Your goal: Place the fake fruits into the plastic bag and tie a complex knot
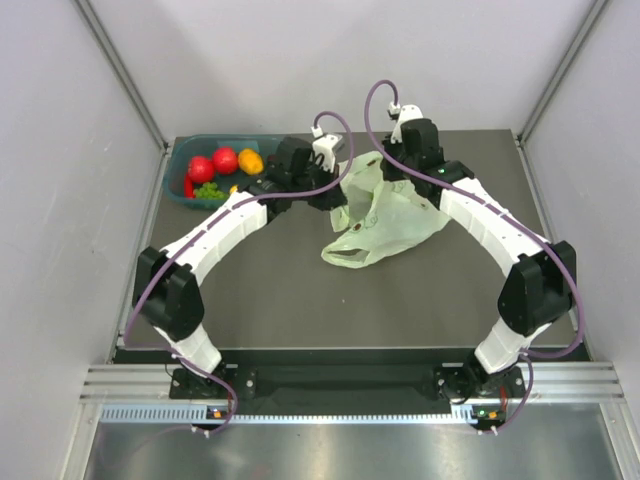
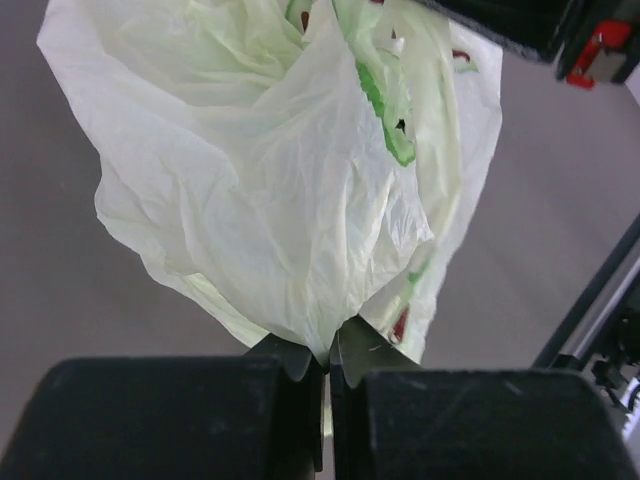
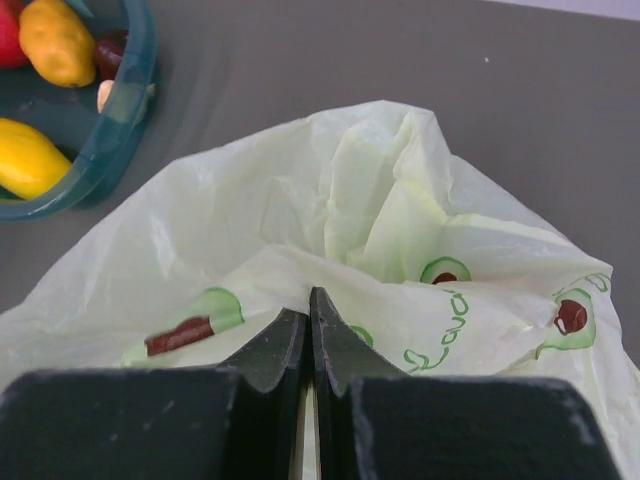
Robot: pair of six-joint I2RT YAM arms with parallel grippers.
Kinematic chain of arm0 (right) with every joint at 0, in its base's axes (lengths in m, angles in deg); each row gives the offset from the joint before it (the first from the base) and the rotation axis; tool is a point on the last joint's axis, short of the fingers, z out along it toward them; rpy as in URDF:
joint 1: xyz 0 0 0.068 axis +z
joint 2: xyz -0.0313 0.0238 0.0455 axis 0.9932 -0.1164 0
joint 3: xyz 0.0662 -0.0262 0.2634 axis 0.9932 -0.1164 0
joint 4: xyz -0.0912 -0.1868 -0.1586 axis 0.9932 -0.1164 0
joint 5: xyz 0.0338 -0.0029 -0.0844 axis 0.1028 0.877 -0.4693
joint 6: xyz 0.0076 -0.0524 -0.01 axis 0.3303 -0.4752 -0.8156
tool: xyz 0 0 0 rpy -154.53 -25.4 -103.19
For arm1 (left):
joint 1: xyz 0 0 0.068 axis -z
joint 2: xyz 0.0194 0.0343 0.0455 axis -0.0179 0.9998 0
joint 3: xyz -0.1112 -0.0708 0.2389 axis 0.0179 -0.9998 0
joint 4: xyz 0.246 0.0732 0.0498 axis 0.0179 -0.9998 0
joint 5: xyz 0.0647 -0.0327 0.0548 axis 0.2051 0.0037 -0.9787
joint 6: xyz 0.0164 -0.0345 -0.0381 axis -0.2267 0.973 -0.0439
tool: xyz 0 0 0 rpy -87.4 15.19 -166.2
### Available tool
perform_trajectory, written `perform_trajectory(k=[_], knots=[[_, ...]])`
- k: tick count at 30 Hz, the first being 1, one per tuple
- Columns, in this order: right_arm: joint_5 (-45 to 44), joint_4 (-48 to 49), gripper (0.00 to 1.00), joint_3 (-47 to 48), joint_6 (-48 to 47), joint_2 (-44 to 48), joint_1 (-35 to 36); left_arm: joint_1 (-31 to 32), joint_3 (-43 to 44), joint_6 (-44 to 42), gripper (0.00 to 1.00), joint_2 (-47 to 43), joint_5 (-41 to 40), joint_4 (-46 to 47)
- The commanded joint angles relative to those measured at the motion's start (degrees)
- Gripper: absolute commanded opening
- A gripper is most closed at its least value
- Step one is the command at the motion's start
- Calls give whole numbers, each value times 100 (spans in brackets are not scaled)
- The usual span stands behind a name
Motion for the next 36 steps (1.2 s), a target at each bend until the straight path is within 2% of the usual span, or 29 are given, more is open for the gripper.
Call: perform_trajectory(k=[1, 8, 9, 12, 16, 18, 20, 23, 26, 31, 35, 36], knots=[[330, 616, 0, 235, -204, -71, -113, 20, -324, 285, 0, -299, 113, -366], [769, 618, 0, 622, -353, -343, -104, 20, -843, 523, 0, -702, 130, -331], [744, 565, 3, 674, -353, -352, -113, 20, -913, 532, 0, -738, 113, -209], [603, 433, 28, 535, -222, -117, -113, 12, -949, 506, 0, -695, 16, -163], [287, 143, 46, 253, -2, 411, 18, -41, -826, 445, 0, -493, 60, -111], [-213, -128, 57, 201, 7, 693, 176, -76, -738, 418, 0, -405, 139, -93], [-677, -384, 62, 87, 86, 1043, 465, -94, -651, 374, 0, -335, 191, -93], [-1100, -499, 70, -430, 436, 1605, 861, -138, -606, 348, 0, -334, 236, -76], [-1707, -587, 70, -818, 990, 2002, 1353, -226, -624, 330, 0, -334, 306, -58], [-2130, -622, 72, -1899, 2167, 2670, 2214, -366, -659, 225, 0, -325, 447, -84], [-2902, -858, 81, -2410, 3081, 2873, 2988, -410, -685, 146, 0, -334, 526, -49], [-3052, -1251, 84, -2436, 3553, 2864, 3129, -410, -685, 128, 0, -334, 526, -49]])
